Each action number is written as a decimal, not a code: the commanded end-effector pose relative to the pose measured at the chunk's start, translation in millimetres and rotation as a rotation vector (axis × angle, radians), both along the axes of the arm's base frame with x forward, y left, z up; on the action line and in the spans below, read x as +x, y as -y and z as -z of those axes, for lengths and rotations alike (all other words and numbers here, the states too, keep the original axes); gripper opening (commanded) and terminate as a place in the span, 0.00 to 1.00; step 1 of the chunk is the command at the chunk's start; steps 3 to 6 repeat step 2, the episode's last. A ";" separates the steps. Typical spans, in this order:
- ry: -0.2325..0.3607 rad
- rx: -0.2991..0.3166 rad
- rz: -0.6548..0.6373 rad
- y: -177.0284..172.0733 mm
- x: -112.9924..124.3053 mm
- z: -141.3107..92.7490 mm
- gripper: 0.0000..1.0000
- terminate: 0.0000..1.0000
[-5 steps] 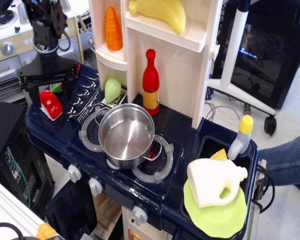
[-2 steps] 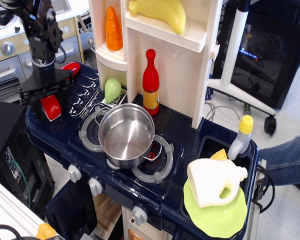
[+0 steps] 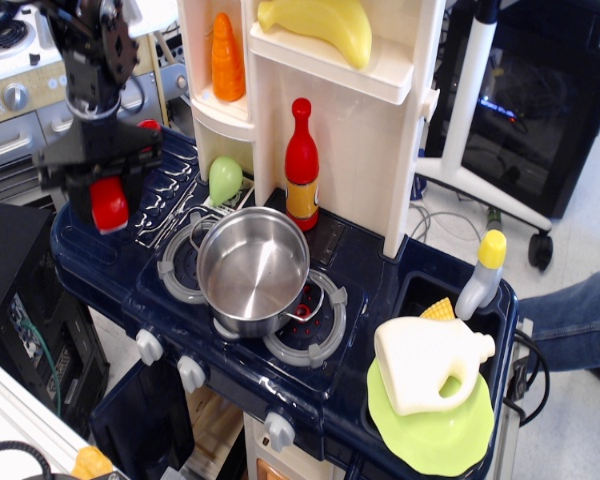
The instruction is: Put sushi in pot or pan
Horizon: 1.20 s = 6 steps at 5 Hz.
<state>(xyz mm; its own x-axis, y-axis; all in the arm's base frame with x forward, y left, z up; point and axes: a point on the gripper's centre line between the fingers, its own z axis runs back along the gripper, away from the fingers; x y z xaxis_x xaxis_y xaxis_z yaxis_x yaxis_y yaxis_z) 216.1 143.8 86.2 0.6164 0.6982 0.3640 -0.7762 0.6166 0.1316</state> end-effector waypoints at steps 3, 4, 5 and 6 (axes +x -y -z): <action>-0.011 -0.112 0.140 116.1 -5.0 -17.9 0.00 1.00; -0.011 -0.112 0.140 116.1 -5.0 -17.9 0.00 1.00; -0.011 -0.112 0.140 116.1 -5.0 -17.9 0.00 1.00; -0.011 -0.112 0.140 116.1 -5.0 -17.9 0.00 1.00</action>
